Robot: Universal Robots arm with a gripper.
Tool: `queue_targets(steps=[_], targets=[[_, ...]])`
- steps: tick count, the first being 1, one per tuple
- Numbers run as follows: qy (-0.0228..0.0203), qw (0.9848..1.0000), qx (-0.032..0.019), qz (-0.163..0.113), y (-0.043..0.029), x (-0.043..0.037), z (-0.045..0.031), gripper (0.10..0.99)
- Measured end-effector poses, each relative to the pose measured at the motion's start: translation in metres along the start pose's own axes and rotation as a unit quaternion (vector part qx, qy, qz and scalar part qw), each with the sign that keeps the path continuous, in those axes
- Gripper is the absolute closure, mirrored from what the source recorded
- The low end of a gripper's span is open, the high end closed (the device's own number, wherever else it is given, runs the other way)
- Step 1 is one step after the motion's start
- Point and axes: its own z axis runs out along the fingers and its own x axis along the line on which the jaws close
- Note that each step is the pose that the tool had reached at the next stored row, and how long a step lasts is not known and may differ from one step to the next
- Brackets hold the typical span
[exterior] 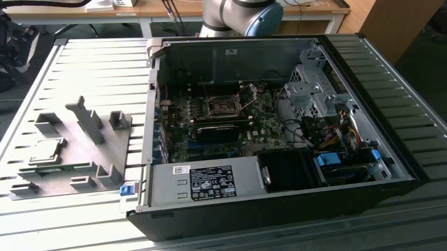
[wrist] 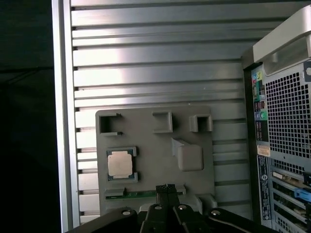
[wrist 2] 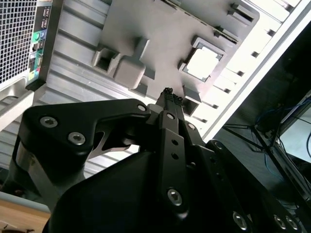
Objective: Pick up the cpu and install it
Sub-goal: 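Reach for the cpu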
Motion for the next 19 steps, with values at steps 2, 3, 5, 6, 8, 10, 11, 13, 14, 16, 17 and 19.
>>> queue_targets(steps=[2,3,5,6,8,10,11,13,14,16,17,19], targets=[[0.0000,1.0000,0.0000,0.000,-0.0018,0.0058,0.0001,0.980],[0.0000,1.0000,0.0000,0.000,-0.0028,0.0085,0.0001,0.980],[0.0000,1.0000,0.0000,0.000,-0.0051,0.0137,0.0003,0.980],[0.0000,1.0000,0.0000,0.000,-0.0059,0.0160,0.0005,0.980],[0.0000,1.0000,0.0000,0.000,-0.0067,0.0205,0.0007,0.980],[0.0000,1.0000,0.0000,0.000,-0.0071,0.0248,0.0007,0.980],[0.0000,1.0000,0.0000,0.000,-0.0072,0.0269,0.0007,0.980],[0.0000,1.0000,0.0000,0.000,-0.0075,0.0311,0.0008,0.980],[0.0000,1.0000,0.0000,0.000,-0.0076,0.0328,0.0008,0.980],[0.0001,1.0000,0.0000,0.000,-0.0079,0.0362,0.0009,0.980],[0.0001,1.0000,0.0000,0.000,-0.0081,0.0378,0.0009,0.980],[0.0001,1.0000,0.0000,0.000,-0.0083,0.0406,0.0010,0.980]])
